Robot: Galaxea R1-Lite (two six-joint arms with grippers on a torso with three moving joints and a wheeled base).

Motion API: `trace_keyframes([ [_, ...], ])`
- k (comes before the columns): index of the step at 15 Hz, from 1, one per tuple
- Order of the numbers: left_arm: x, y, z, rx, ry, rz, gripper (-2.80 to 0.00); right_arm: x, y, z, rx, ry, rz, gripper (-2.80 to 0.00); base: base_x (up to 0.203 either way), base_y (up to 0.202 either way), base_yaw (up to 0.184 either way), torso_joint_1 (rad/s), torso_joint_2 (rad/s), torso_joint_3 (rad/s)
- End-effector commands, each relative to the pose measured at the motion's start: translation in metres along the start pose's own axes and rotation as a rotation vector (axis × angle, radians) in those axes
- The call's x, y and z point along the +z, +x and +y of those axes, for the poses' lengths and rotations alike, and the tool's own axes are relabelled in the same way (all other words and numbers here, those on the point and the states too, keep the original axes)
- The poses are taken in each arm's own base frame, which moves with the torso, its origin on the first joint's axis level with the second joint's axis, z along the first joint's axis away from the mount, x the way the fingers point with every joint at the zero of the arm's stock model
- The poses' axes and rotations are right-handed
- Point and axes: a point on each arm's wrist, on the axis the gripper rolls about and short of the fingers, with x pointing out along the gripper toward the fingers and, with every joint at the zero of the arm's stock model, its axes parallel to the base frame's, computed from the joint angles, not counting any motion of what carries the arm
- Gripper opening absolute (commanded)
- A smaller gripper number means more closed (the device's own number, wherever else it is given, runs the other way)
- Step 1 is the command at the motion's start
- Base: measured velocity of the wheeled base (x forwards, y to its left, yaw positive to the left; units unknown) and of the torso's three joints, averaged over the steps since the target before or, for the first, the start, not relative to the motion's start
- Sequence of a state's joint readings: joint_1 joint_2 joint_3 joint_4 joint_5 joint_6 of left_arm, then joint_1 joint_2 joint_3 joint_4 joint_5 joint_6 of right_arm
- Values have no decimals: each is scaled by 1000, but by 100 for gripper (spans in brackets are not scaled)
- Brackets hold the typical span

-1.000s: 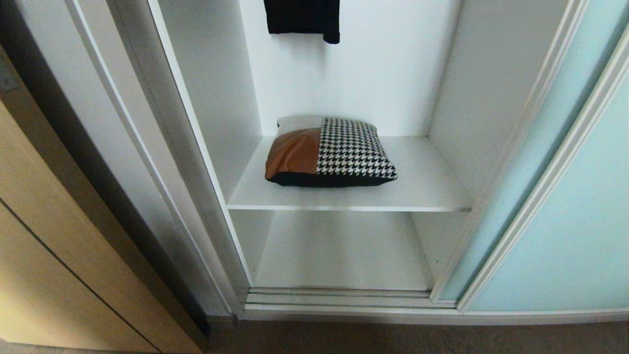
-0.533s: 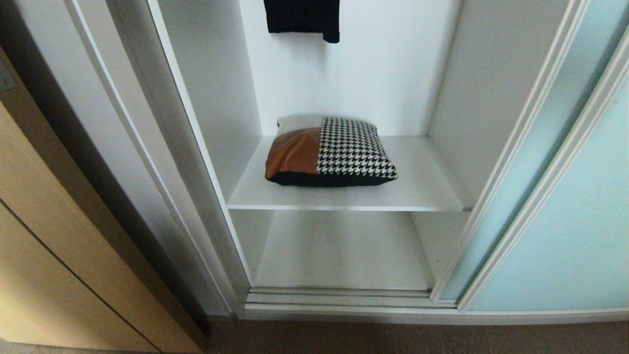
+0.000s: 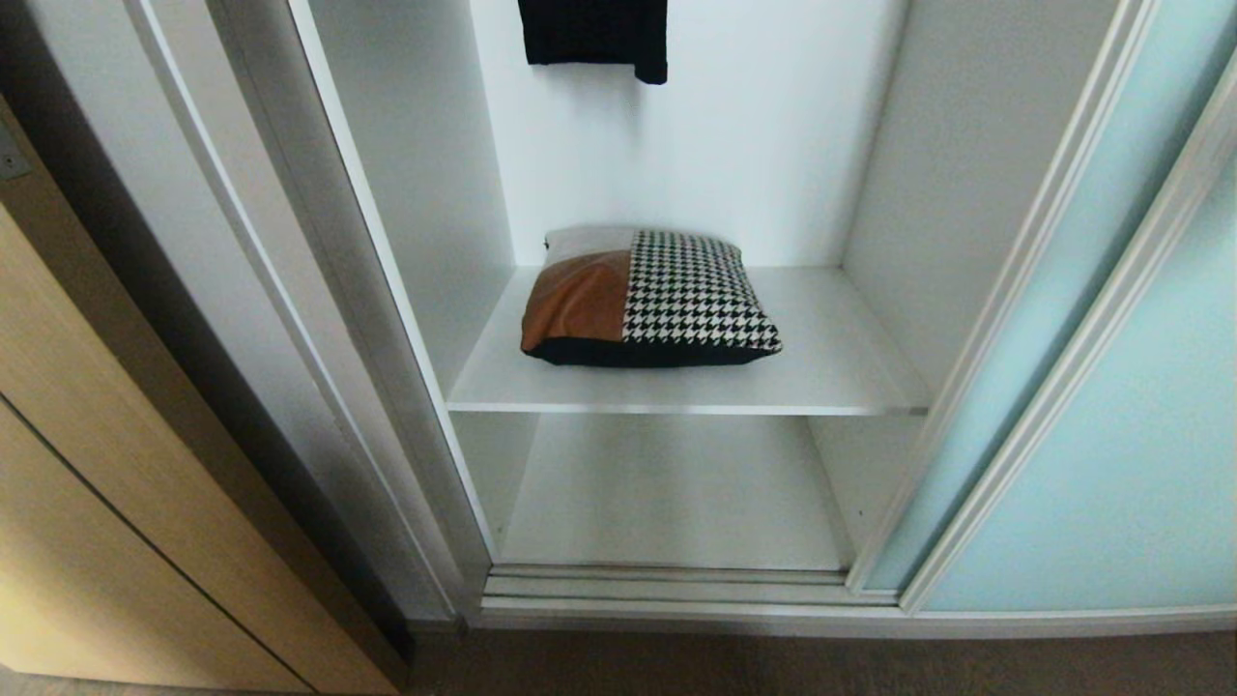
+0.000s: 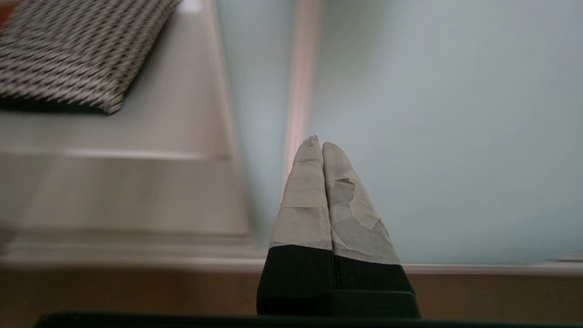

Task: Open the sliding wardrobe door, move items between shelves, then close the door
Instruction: Close the door

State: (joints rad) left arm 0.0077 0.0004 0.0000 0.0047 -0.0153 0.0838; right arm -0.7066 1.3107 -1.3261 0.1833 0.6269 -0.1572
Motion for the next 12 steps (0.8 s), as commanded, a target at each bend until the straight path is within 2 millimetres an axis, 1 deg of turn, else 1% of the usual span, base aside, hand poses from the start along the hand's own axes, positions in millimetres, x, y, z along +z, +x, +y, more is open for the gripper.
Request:
trace_keyframes([
  [1, 0, 0, 0, 2, 1, -1, -280, -14, 17, -8, 84, 43, 44, -280, 0, 0, 0, 0, 0, 0],
  [3, 0, 0, 0, 1, 1, 0, -280, -16, 21, -9, 163, 72, 48, -280, 0, 0, 0, 0, 0, 0],
  [7, 0, 0, 0, 0, 1, -2, -280, -19, 28, -12, 255, 95, 46, -280, 0, 0, 0, 0, 0, 0],
  [11, 0, 0, 0, 2, 1, 0, -280, -21, 35, -16, 277, 102, 51, -280, 0, 0, 0, 0, 0, 0],
  [12, 0, 0, 0, 0, 1, -2, -280, -19, 38, -17, 281, 100, 48, -280, 0, 0, 0, 0, 0, 0],
])
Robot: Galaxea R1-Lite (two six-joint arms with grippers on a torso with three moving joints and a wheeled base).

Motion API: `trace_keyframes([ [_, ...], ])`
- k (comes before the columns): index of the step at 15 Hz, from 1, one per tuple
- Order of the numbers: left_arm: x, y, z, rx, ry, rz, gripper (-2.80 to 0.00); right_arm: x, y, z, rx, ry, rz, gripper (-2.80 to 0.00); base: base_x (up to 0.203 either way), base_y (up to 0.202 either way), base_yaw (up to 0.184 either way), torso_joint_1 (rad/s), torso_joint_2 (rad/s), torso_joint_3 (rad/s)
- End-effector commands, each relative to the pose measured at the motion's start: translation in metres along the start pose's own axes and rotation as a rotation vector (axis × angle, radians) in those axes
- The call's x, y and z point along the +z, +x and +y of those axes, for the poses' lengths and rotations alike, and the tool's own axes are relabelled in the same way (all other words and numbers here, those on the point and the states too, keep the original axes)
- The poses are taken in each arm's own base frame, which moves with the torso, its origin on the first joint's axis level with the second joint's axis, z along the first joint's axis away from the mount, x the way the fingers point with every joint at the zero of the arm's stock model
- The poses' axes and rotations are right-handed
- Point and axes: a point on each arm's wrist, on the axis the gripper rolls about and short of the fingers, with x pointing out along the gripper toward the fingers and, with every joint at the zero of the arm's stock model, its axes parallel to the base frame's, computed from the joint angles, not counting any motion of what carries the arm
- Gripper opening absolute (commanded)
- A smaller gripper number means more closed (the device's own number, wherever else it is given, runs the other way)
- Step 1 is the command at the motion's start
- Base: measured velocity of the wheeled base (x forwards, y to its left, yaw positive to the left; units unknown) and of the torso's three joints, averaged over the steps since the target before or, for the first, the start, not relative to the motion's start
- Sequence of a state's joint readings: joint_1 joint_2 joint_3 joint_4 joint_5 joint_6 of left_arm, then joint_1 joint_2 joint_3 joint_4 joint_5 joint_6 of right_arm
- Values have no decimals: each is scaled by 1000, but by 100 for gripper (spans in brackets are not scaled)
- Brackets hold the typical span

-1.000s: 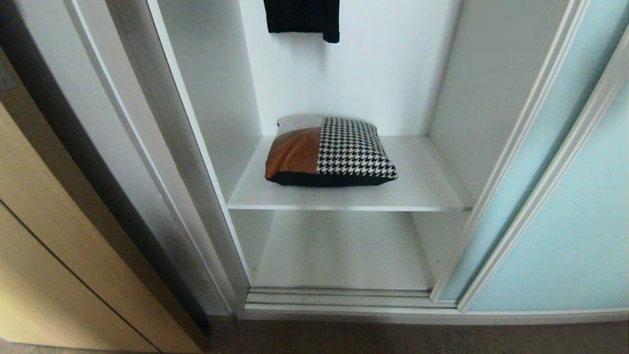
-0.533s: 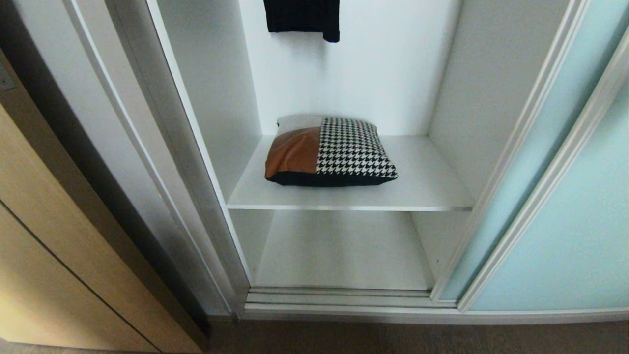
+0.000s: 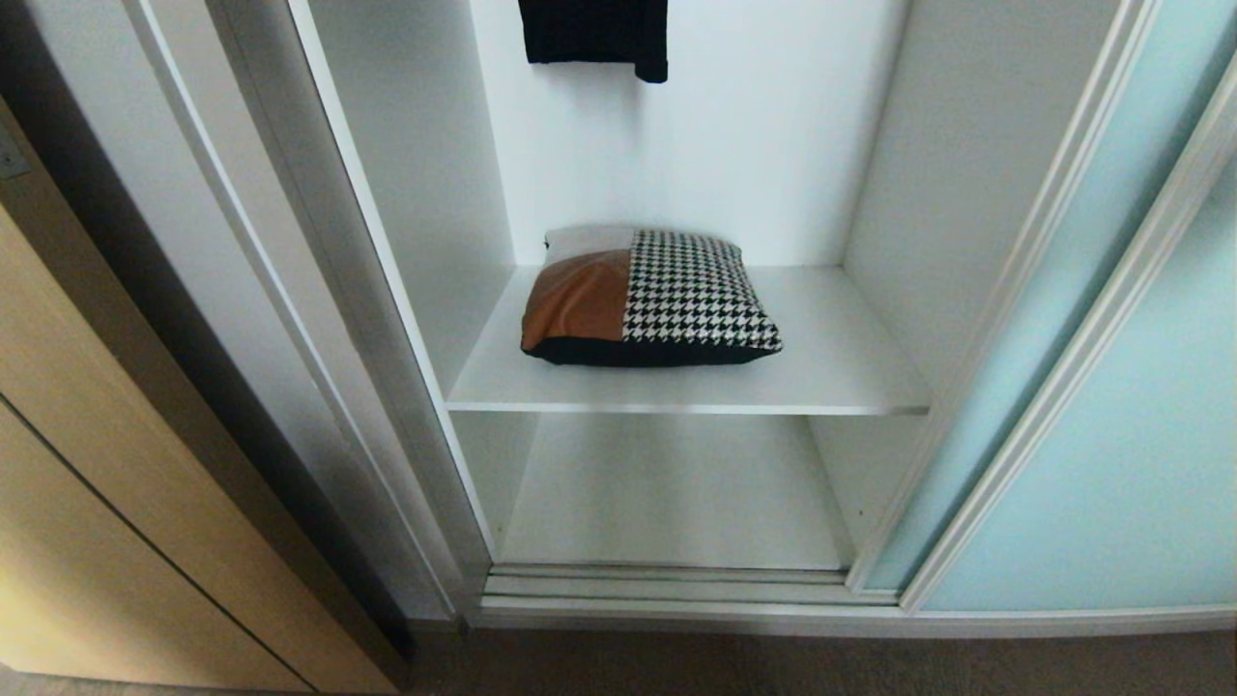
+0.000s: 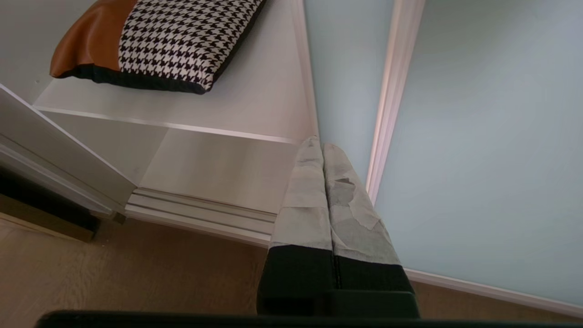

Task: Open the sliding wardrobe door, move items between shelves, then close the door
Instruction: Close the door

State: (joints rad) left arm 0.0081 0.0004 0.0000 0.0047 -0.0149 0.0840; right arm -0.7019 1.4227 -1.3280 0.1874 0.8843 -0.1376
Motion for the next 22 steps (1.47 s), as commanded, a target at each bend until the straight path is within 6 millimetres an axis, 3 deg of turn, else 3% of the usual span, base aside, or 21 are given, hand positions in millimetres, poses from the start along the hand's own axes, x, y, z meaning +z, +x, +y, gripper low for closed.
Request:
trace_keyframes([
  [1, 0, 0, 0, -1, 0, -1, -280, 1, 7, -5, 18, 2, 4, -280, 0, 0, 0, 0, 0, 0],
  [9, 0, 0, 0, 1, 0, 0, -280, 7, 43, -20, 77, 4, 21, -280, 0, 0, 0, 0, 0, 0],
  [22, 0, 0, 0, -1, 0, -1, -280, 15, 74, -57, 6, 46, 13, -280, 0, 0, 0, 0, 0, 0],
])
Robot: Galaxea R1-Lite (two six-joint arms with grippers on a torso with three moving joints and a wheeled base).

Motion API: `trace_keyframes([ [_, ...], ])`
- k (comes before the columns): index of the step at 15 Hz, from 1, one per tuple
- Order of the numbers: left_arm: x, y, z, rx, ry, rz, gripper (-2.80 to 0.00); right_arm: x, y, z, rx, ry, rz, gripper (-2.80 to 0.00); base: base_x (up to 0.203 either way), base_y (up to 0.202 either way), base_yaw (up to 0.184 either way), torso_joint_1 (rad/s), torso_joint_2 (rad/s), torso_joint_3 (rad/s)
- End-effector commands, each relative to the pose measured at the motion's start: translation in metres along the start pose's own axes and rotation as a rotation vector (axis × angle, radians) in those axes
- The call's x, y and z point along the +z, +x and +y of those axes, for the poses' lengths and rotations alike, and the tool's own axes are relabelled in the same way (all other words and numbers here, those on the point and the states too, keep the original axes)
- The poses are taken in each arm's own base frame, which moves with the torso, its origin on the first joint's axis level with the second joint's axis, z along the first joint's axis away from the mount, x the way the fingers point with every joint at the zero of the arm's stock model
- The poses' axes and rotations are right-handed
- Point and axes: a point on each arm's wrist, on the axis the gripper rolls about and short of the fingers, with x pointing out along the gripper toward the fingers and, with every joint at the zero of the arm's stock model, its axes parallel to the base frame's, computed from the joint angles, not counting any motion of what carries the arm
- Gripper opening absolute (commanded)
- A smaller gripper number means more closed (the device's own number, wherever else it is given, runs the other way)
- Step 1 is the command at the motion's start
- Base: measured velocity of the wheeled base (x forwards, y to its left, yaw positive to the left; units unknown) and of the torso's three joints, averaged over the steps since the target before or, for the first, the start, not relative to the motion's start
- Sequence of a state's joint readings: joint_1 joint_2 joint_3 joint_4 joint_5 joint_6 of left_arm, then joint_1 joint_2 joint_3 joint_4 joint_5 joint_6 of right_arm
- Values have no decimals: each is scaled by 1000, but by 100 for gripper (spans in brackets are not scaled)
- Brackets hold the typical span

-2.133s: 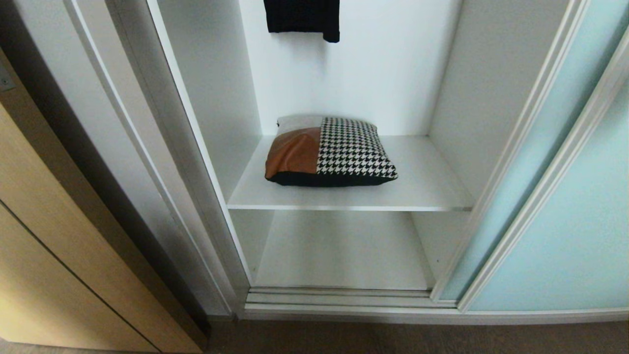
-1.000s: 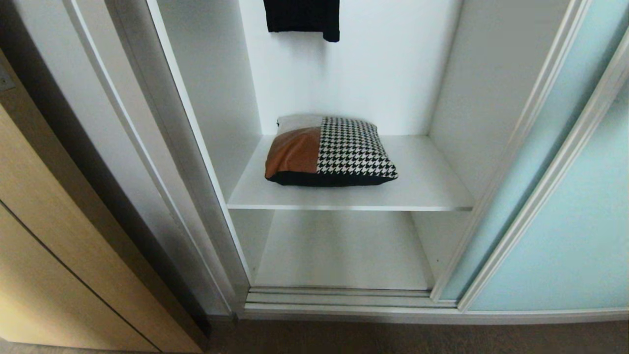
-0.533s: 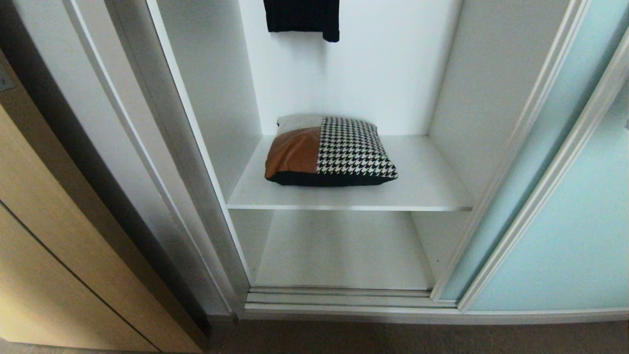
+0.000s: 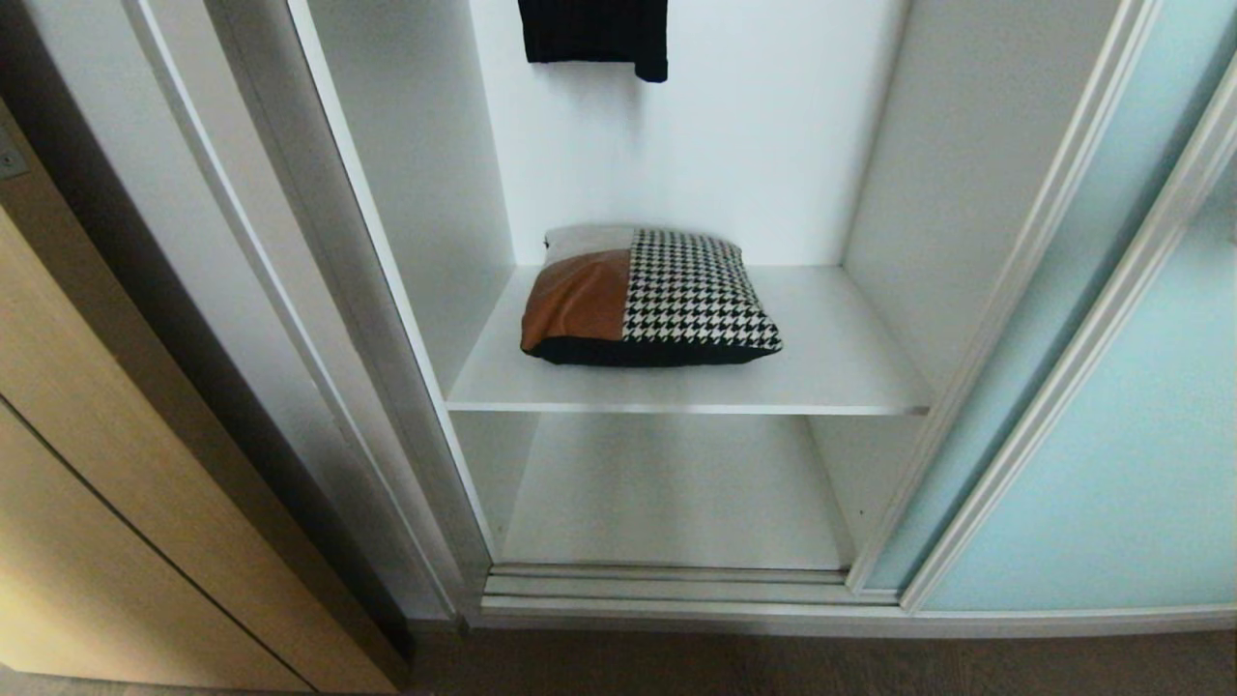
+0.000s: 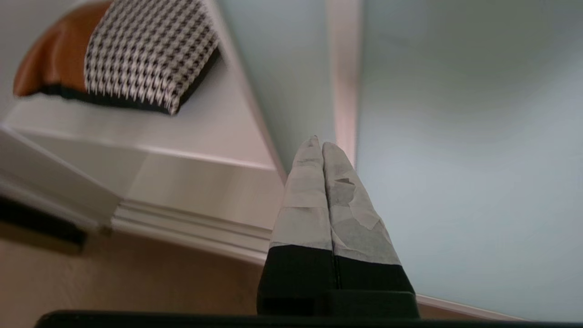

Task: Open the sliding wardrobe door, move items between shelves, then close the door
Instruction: Close the door

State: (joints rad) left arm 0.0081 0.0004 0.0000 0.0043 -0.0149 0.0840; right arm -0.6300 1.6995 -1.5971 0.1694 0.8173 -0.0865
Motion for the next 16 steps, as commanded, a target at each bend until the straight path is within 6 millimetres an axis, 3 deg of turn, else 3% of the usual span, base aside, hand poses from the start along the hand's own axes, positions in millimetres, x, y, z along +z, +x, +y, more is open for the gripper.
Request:
trace_keyframes([
  [1, -1, 0, 0, -1, 0, 0, -280, -1, 10, -10, -8, 28, 7, -280, 0, 0, 0, 0, 0, 0],
  [16, -1, 0, 0, 1, 0, 0, -280, -6, 50, -24, -11, 53, 29, -280, 0, 0, 0, 0, 0, 0],
])
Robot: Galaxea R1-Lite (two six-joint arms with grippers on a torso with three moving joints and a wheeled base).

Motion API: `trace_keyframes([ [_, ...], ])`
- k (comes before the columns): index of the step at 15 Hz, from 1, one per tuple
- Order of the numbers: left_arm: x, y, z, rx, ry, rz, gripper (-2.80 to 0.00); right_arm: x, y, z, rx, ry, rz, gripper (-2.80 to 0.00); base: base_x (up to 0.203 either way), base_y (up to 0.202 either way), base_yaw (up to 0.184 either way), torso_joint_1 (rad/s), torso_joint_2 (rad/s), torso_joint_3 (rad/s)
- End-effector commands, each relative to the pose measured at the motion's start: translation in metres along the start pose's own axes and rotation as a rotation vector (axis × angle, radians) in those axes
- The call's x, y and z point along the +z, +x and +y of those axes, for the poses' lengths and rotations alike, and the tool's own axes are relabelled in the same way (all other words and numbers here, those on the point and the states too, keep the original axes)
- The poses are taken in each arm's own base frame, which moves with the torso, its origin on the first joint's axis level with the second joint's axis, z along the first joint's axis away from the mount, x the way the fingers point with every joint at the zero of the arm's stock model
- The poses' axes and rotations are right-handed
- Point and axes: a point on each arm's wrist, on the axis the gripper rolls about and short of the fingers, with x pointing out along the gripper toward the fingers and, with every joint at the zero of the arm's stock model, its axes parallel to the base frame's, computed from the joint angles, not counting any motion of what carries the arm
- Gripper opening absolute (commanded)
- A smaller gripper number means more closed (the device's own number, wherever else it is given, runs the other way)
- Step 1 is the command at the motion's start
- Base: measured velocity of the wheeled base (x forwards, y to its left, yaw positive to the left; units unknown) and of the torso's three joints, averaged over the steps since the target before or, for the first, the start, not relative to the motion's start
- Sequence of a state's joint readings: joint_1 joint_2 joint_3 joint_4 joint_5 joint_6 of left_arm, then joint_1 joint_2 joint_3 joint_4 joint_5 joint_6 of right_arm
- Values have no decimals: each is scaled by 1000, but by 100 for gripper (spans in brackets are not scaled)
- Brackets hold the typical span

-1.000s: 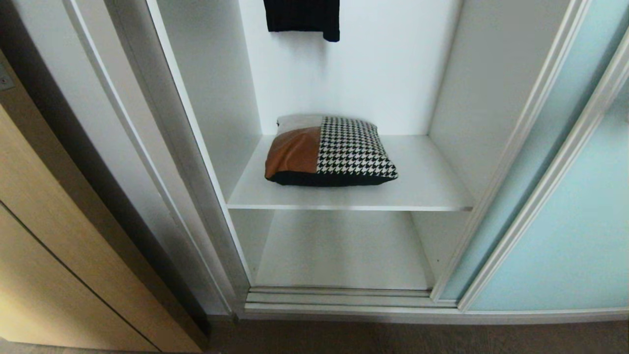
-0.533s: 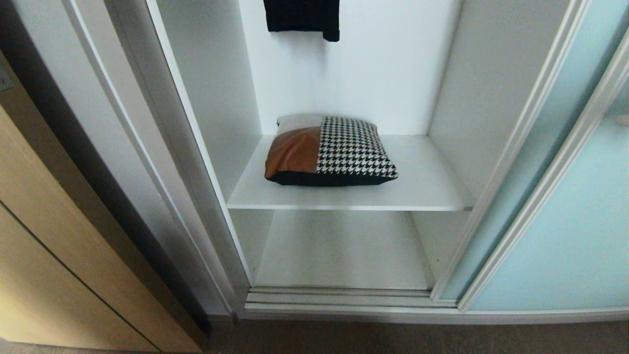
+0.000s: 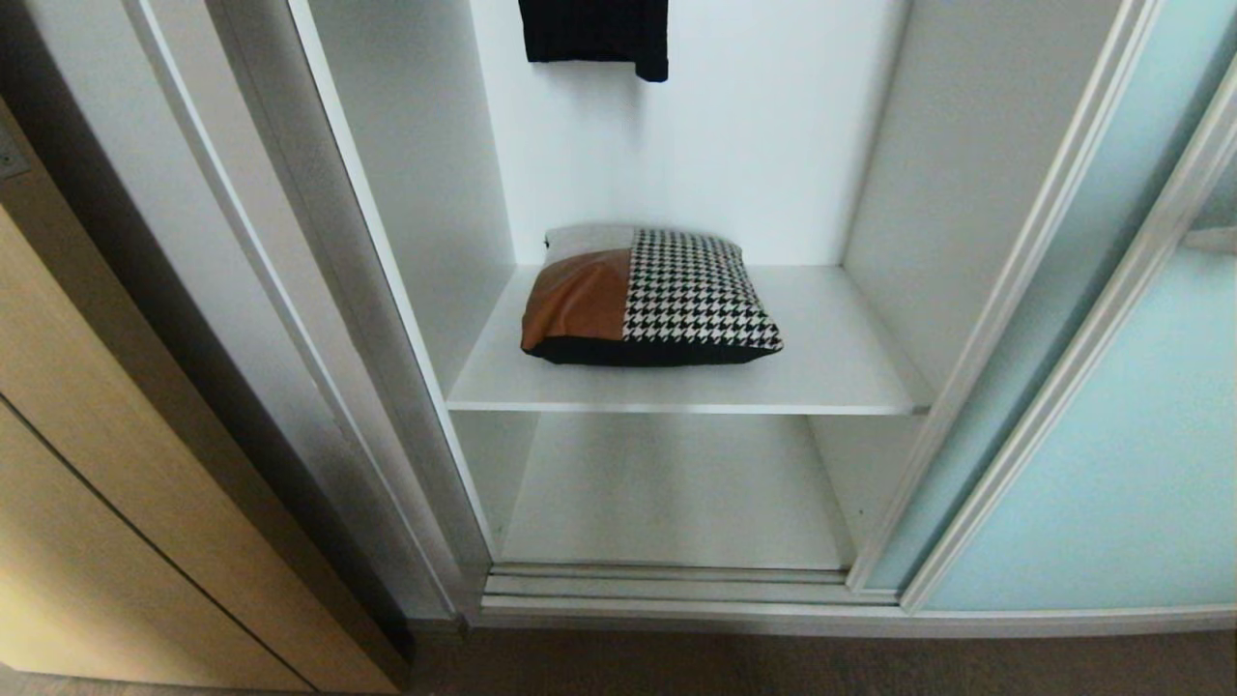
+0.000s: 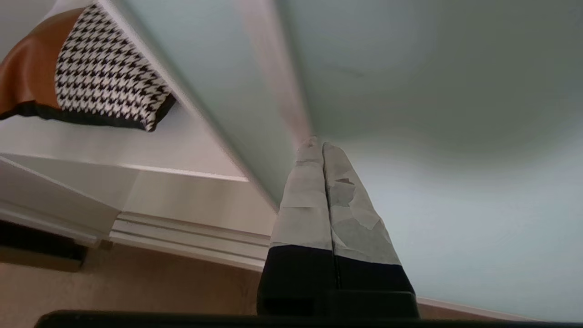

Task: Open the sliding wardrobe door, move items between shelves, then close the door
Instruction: Close the door

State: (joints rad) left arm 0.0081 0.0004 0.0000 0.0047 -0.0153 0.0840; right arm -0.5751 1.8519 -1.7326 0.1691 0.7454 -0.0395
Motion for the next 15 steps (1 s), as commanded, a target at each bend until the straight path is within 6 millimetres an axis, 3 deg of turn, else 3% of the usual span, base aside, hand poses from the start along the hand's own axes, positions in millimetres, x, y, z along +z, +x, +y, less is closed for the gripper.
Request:
trace_keyframes([
  [1, 0, 0, 0, 0, 0, -1, -280, -2, 5, -4, 6, 9, 5, -280, 0, 0, 0, 0, 0, 0],
  [8, 0, 0, 0, 1, 0, 0, -280, -3, 9, -7, 7, 8, -3, -280, 0, 0, 0, 0, 0, 0],
  [15, 0, 0, 0, 0, 0, -1, -280, 1, 9, 28, 78, -14, -3, -280, 0, 0, 0, 0, 0, 0],
])
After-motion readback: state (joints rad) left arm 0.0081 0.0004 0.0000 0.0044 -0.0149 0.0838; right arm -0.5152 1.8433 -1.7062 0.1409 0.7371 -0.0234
